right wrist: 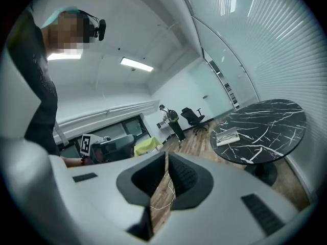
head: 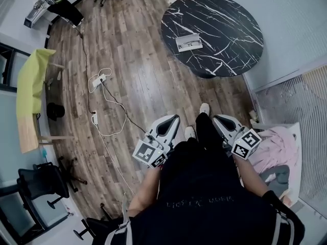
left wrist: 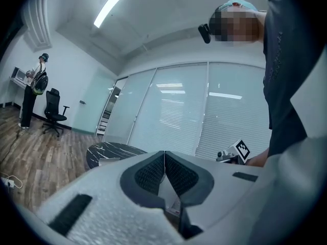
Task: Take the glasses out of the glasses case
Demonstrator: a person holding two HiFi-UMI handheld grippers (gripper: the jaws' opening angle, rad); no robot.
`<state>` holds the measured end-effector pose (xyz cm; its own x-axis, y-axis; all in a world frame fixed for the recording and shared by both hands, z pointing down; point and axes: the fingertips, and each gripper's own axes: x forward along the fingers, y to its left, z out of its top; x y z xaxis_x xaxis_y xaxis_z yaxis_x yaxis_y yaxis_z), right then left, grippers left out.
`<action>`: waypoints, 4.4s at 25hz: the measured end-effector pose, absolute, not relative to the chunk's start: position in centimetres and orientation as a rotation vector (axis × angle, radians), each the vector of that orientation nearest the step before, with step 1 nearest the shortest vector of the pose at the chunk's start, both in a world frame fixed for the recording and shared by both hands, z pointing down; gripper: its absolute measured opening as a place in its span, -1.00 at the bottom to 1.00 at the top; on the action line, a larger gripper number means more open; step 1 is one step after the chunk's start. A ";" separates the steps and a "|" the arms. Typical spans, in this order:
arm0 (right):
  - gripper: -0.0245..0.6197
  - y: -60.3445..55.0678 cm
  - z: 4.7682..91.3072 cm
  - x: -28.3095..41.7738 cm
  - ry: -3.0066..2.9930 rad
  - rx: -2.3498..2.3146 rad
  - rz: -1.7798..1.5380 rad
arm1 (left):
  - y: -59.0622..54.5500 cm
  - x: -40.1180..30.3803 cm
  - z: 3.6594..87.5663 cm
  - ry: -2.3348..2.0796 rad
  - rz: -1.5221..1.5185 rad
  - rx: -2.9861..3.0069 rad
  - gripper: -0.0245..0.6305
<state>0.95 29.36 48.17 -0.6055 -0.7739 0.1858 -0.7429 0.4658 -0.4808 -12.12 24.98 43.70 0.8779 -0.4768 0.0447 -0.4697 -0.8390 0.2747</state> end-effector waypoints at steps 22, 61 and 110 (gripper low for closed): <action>-0.81 15.9 49.9 2.7 2.629 -1.273 -0.905 | 12.8 -9.4 43.1 -0.745 -0.024 2.747 -0.86; -0.81 -8.6 56.1 9.8 3.027 -1.258 -0.815 | -8.7 -1.2 45.2 -0.694 0.095 2.694 -0.86; -0.81 -15.5 72.0 7.3 3.984 -0.834 -0.588 | -11.8 -1.7 53.6 -0.635 0.251 2.583 -0.86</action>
<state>7.27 -15.47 72.00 -0.4999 -0.1892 0.8452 -0.4253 0.9037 -0.0493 -1.67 -11.84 53.63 0.8767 -0.3919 0.2792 -0.4768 -0.7850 0.3955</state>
